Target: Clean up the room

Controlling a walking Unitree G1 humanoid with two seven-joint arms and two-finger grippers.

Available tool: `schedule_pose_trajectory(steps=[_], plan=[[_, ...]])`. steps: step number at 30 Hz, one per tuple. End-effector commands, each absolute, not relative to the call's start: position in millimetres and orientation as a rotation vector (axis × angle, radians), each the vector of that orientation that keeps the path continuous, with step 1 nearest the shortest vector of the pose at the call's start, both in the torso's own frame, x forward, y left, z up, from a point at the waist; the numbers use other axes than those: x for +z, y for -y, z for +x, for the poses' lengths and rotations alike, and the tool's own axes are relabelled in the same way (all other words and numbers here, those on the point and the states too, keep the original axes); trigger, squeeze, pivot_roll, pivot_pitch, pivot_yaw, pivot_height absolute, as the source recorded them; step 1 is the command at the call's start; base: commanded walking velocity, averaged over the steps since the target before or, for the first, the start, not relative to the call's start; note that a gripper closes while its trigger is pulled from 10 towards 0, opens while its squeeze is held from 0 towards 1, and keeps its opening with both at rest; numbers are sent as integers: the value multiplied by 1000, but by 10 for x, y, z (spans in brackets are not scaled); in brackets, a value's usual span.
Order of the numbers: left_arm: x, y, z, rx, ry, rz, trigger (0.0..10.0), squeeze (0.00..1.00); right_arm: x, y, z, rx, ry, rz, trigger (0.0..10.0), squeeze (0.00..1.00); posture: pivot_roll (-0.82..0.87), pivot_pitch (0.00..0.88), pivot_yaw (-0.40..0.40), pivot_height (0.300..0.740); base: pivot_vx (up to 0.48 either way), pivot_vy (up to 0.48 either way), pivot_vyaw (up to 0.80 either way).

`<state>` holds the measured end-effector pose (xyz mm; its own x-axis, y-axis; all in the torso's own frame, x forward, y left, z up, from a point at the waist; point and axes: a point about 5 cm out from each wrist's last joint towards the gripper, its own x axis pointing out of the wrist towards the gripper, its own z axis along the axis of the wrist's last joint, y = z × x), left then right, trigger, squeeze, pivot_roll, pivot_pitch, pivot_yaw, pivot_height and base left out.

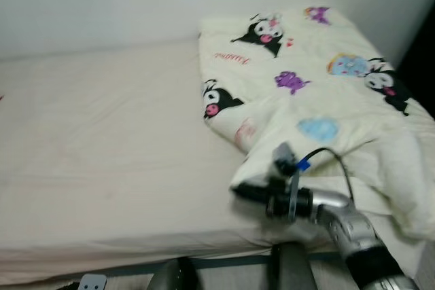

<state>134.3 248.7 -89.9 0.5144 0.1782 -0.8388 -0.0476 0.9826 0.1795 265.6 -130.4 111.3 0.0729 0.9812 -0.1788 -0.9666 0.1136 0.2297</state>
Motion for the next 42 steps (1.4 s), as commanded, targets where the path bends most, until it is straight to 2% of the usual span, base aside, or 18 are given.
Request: schedule_pose_trajectory(steps=[1, 6, 7, 10, 12, 13, 15, 16, 20, 31, 33, 35, 36, 38, 39, 40, 41, 42], plan=[[-952, -2470, 1216, 147, -1073, 130, 10000, 0, 1046, 1028, 2377, 1693, -383, 93, 0, 0, -125, 120, 109, 577, 0, 0, 0], [-974, -2435, 1183, 146, -1090, 125, 10000, 0, 855, 1077, 2413, 1621, -430, -7, 0, 0, -132, 115, 103, 577, 0, 0, 0], [-983, -2418, 1172, 141, -1098, 118, 10000, 0, 773, 1130, 2449, 1565, -468, -76, 10000, 0, -134, 115, 103, 577, 0, 0, 0], [-1007, -2355, 1149, 113, -1117, 105, 10000, 0, 589, 1290, 2470, 1442, -598, -229, 10000, 0, -143, 115, 102, 577, 0, 0, 0], [-1013, -2336, 1145, 103, -1123, 98, 10000, 0, 534, 1353, 2465, 1412, -640, -278, 10000, 59, -149, 115, 100, 577, 0, 0, 0], [-1020, -2309, 1145, 90, -1128, 90, 10000, 0, 492, 1443, 2433, 1376, -702, -347, 10000, 871, -153, 114, 99, 577, 0, 0, 0], [-1022, -2299, 1147, 85, -1128, 89, 10000, 0, 478, 1477, 2423, 1365, -720, -369, 10000, 871, -153, 114, 99, 577, 0, 0, 0], [-1023, -2288, 1153, 83, -1128, 87, 10000, 0, 479, 1500, 2416, 1356, -726, -368, 10000, 1000, -155, 114, 97, 577, 0, 0, 0], [-1025, -2262, 1169, 75, -1129, 84, 10000, 0, 519, 1531, 2389, 1359, -729, -357, 10000, 1000, -161, 113, 96, 577, 0, 0, 0], [-1030, -2230, 1181, 55, -1137, 88, 10000, 0, 1269, 1340, 2283, 1554, -401, 37, 10000, 1000, -173, 116, 99, 577, 0, 0, 0], [-1032, -2229, 1176, 53, -1140, 90, 10000, 0, 1601, 1348, 2456, 1445, -201, 150, 10000, 1000, -177, 120, 97, 577, 0, 0, 0], [-1033, -2228, 1171, 52, -1142, 89, 10000, 0, 1717, 1445, 2732, 1177, -111, 135, 10000, 1000, -175, 122, 92, 577, 0, 0, 0], [-1034, -2227, 1171, 53, -1142, 87, 10000, 0, 1689, 1518, 2873, 1015, -121, 99, 10000, 1000, -175, 122, 92, 577, 0, 0, 0], [-1034, -2227, 1171, 53, -1142, 87, 10000, 0, 1689, 1518, 2873, 1015, -121, 99, 10000, 1000, -175, 122, 92, 577, 0, 0, 0], [-1034, -2226, 1168, 53, -1142, 84, 10000, 0, 1614, 1677, 3041, 781, -176, 68, 10000, 980, -173, 125, 89, 577, 0, 0, 0], [-1035, -2227, 1164, 54, -1141, 82, 10000, 0, 1573, 1824, 3131, 601, -205, 68, 10000, 843, -176, 129, 90, 577, 0, 0, 0], [-1036, -2230, 1156, 54, -1142, 80, 10000, 0, 1545, 1964, 3164, 452, -221, 113, 10000, 843, -176, 129, 90, 577, 0, 0, 0], [-1038, -2233, 1147, 51, -1142, 78, 10000, 0, 1504, 2091, 3147, 331, -233, 128, 10000, 455, -184, 133, 95, 577, 0, 0, 0]])
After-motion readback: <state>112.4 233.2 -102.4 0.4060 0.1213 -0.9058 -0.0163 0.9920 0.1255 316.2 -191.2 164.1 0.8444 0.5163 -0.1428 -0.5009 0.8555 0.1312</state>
